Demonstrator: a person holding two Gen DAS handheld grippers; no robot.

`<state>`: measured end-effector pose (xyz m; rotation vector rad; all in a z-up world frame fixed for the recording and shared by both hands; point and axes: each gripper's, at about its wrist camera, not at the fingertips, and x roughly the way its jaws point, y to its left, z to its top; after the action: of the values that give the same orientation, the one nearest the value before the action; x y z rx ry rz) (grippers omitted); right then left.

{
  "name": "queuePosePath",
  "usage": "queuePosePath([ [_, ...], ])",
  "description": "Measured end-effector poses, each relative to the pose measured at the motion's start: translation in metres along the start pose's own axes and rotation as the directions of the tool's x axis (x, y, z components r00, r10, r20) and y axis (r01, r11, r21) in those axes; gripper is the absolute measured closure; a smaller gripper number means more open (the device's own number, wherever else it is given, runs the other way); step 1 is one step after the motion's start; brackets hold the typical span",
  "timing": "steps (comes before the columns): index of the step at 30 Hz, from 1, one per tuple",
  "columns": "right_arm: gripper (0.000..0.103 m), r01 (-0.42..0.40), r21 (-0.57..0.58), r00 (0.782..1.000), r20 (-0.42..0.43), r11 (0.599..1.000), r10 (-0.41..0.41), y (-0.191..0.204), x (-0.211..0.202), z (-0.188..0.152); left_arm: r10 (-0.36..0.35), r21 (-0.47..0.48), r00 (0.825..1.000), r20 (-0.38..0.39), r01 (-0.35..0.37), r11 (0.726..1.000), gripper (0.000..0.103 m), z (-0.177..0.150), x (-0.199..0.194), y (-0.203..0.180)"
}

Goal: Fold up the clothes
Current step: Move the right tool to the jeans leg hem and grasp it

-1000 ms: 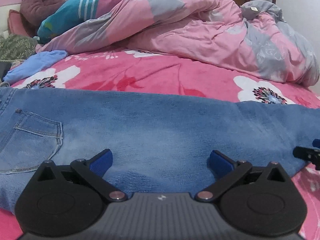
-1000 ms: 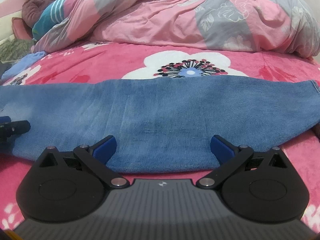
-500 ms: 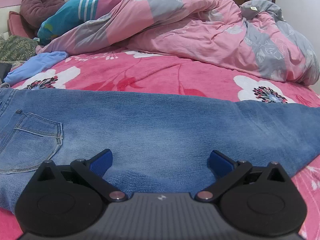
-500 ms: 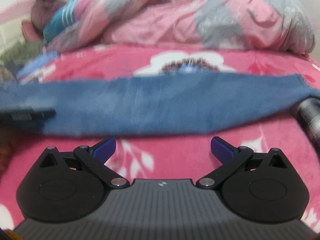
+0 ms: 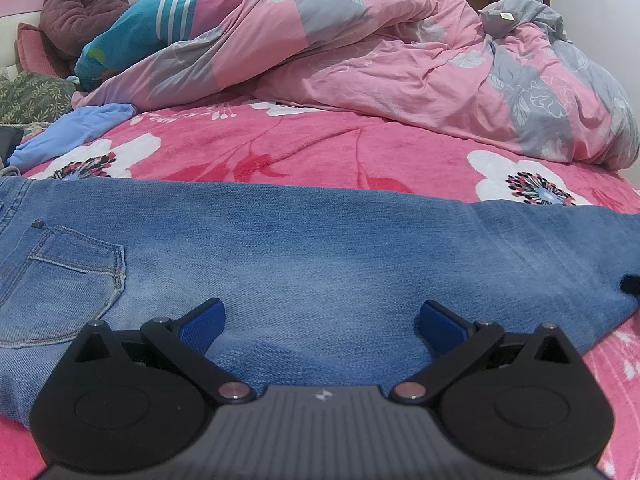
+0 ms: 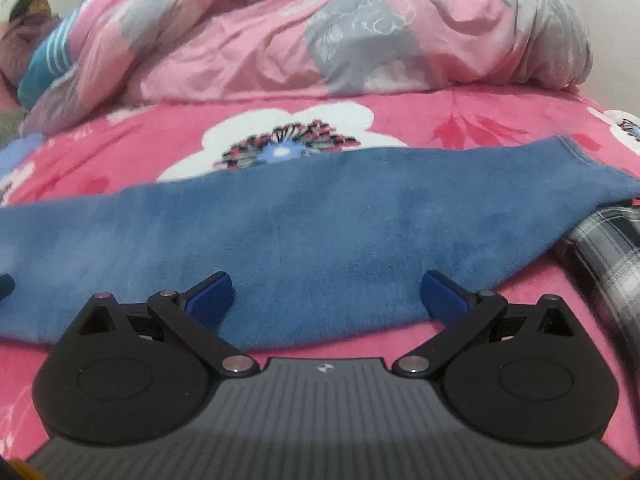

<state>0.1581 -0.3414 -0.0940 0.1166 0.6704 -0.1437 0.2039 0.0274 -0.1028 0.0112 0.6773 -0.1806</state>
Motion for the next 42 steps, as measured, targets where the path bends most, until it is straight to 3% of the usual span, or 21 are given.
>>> queuePosePath([
  [10, 0.001, -0.053, 0.064, 0.999, 0.003, 0.997, 0.053, -0.005, -0.05, -0.038, -0.001, 0.0, 1.0, 0.002, 0.001, 1.0, 0.0, 0.0, 0.0, 0.0],
  [13, 0.001, -0.076, 0.162, 0.997, 0.027, 0.984, 0.073, -0.021, -0.057, -0.041, -0.001, 0.0, 1.0, 0.002, 0.001, 1.0, 0.0, -0.001, 0.0, 0.0],
  [16, 0.002, -0.117, 0.34, 0.993, 0.073, 0.933, 0.098, -0.047, -0.05, -0.034, 0.0, 0.0, 1.0, 0.002, 0.0, 1.0, 0.0, -0.001, 0.0, -0.001],
  [22, 0.001, -0.165, 0.63, 0.982, 0.173, 0.758, 0.07, -0.097, -0.007, -0.017, 0.0, -0.001, 1.0, 0.002, 0.0, 1.0, 0.0, -0.001, 0.0, -0.001],
  [30, 0.001, -0.085, 0.601, 0.981, 0.19, 0.795, -0.039, -0.093, 0.027, 0.003, 0.0, -0.001, 1.0, 0.001, 0.0, 1.0, 0.0, 0.0, 0.0, -0.001],
  [33, 0.008, -0.065, 0.599, 0.978, 0.197, 0.798, -0.068, -0.094, 0.027, 0.004, -0.001, -0.001, 1.0, 0.001, 0.001, 1.0, 0.0, 0.0, 0.0, -0.001],
  [36, 0.023, -0.043, 0.607, 0.973, 0.206, 0.794, -0.105, -0.095, 0.025, 0.0, -0.001, -0.001, 1.0, 0.001, 0.001, 1.0, 0.0, 0.0, 0.0, 0.0],
  [42, 0.054, -0.063, 0.667, 0.966, 0.229, 0.742, -0.123, -0.107, 0.025, -0.008, -0.001, -0.001, 1.0, 0.001, 0.001, 1.0, 0.0, 0.0, 0.0, 0.0],
])
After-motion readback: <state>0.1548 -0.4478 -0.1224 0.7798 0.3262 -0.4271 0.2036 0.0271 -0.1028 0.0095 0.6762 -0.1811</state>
